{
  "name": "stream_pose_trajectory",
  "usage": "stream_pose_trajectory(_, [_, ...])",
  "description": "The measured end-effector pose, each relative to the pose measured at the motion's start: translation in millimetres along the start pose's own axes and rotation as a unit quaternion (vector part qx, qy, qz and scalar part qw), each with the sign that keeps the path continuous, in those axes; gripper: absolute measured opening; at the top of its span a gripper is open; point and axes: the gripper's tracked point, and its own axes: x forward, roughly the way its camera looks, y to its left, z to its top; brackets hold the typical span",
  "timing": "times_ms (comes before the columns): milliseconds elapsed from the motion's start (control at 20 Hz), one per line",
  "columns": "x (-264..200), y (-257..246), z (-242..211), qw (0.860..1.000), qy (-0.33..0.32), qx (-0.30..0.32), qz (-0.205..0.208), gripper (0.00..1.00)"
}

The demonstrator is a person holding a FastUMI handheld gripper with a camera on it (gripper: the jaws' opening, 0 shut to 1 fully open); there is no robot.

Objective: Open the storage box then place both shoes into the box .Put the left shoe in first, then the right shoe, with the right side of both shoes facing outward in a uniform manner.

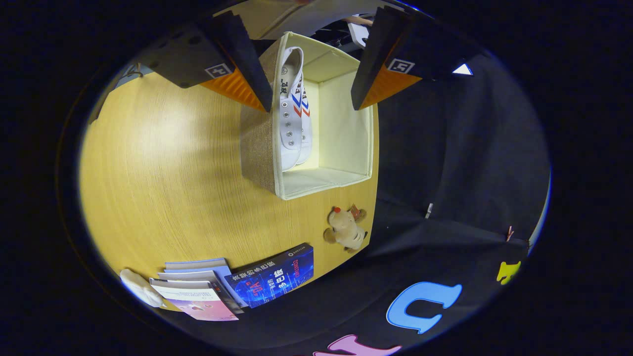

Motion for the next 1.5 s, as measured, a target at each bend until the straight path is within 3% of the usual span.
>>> stream_pose_trajectory(400, [-27, 41, 29, 0.990, -0.115, -0.042, 0.075, 0.97])
stream_pose_trajectory(550, [-50, 61, 50, 0.975, -0.183, -0.078, 0.102, 0.97])
stream_pose_trajectory(700, [-88, 63, 84, 0.951, -0.270, -0.125, 0.080, 0.97])
stream_pose_trajectory(1000, [-172, 44, 132, 0.890, -0.415, -0.188, -0.012, 0.97])
stream_pose_trajectory(1100, [-201, 36, 144, 0.864, -0.454, -0.212, -0.045, 0.97])
stream_pose_trajectory(1200, [-230, 29, 153, 0.831, -0.492, -0.245, -0.085, 0.97])
stream_pose_trajectory(1350, [-279, 27, 157, 0.769, -0.548, -0.295, -0.144, 0.97])
stream_pose_trajectory(1500, [-309, 37, 148, 0.730, -0.584, -0.313, -0.167, 0.98])
